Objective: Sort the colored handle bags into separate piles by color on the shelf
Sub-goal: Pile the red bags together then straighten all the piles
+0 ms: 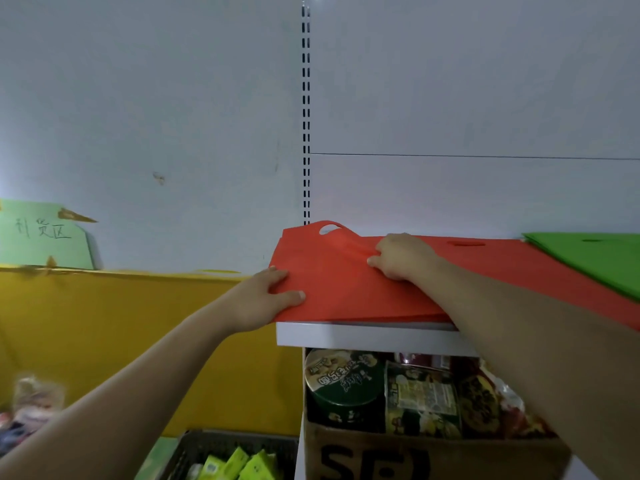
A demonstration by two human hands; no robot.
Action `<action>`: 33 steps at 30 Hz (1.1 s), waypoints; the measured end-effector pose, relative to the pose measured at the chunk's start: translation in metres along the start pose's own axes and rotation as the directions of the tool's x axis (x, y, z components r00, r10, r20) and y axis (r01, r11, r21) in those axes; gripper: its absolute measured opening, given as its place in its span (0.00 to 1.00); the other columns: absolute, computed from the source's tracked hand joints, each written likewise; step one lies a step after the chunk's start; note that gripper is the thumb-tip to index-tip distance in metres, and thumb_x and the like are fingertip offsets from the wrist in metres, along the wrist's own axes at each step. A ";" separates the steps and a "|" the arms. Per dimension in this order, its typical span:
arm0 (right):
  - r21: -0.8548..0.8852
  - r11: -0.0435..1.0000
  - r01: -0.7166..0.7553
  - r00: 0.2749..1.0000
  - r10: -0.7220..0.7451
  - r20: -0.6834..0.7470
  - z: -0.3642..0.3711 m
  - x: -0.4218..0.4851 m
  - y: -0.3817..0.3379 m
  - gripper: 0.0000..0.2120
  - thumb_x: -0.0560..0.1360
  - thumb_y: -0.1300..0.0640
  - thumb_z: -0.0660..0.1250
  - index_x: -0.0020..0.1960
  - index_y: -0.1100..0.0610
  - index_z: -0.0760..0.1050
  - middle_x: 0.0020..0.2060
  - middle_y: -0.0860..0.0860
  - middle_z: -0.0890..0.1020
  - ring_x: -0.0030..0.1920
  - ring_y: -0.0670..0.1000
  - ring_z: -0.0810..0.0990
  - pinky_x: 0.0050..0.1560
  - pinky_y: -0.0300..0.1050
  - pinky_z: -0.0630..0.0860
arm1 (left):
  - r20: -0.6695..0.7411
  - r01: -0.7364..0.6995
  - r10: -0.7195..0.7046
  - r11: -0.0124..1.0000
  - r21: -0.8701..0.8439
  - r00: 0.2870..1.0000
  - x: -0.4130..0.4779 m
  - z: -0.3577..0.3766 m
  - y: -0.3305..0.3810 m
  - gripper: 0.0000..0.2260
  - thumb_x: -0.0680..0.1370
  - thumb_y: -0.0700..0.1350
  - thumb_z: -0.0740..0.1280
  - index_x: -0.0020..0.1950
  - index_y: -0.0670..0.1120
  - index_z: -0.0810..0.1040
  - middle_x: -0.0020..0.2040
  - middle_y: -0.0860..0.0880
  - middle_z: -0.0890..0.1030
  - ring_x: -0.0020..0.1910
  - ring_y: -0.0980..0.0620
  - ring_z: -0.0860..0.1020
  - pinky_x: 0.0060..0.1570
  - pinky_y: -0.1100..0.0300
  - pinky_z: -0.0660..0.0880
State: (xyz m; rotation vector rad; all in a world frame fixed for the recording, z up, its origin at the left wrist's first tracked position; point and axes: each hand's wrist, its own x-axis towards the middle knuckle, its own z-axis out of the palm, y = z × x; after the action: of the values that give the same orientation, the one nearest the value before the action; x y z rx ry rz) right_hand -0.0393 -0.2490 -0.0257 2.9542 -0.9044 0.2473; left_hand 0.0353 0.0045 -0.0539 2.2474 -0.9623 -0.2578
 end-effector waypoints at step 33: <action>0.625 0.694 0.358 0.505 0.419 -0.755 -0.053 -0.183 -0.026 0.24 0.75 0.63 0.67 0.70 0.53 0.69 0.63 0.46 0.66 0.62 0.39 0.66 0.63 0.22 0.58 | -0.390 -0.405 0.172 0.634 -0.659 0.905 -0.068 -0.026 0.009 0.23 0.76 0.33 0.66 0.54 0.64 0.74 0.52 0.49 0.82 0.44 0.49 0.82 0.41 0.56 0.78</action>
State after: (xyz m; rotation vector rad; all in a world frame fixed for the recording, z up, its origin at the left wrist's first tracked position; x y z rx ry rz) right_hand -0.1818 -0.1216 -0.0033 2.5603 -0.7420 2.3738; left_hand -0.0074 0.0606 -0.0338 1.3100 -0.8427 -0.1187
